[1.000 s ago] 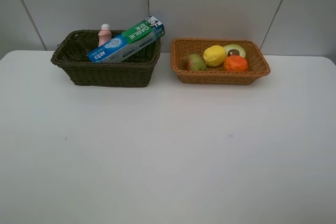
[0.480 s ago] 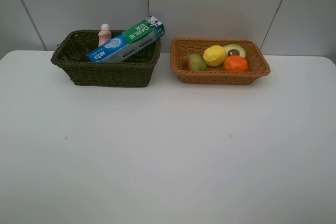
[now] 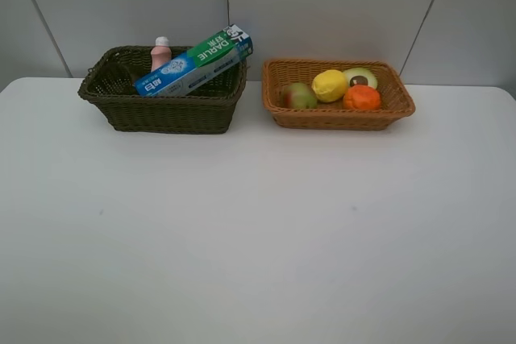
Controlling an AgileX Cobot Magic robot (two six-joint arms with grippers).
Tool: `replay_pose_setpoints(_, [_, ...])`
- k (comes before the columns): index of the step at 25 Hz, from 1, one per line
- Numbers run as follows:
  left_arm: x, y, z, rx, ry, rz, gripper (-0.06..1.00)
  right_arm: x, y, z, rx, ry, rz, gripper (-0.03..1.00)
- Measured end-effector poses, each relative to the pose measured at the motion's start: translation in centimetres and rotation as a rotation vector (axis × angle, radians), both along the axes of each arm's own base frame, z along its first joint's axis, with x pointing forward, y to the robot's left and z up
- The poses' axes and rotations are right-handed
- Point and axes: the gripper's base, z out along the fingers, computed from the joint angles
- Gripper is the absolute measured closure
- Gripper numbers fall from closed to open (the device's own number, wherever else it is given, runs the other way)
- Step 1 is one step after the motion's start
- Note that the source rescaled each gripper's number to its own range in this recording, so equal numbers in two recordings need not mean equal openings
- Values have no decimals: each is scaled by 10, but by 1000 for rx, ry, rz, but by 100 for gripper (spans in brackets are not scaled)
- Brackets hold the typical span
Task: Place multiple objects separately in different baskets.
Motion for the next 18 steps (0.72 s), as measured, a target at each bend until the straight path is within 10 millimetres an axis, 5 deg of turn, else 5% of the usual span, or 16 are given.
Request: replay_pose_setpoints(18, [-41, 12, -2, -76, -293, 161, -4, 0, 0, 0, 0, 0, 0, -3])
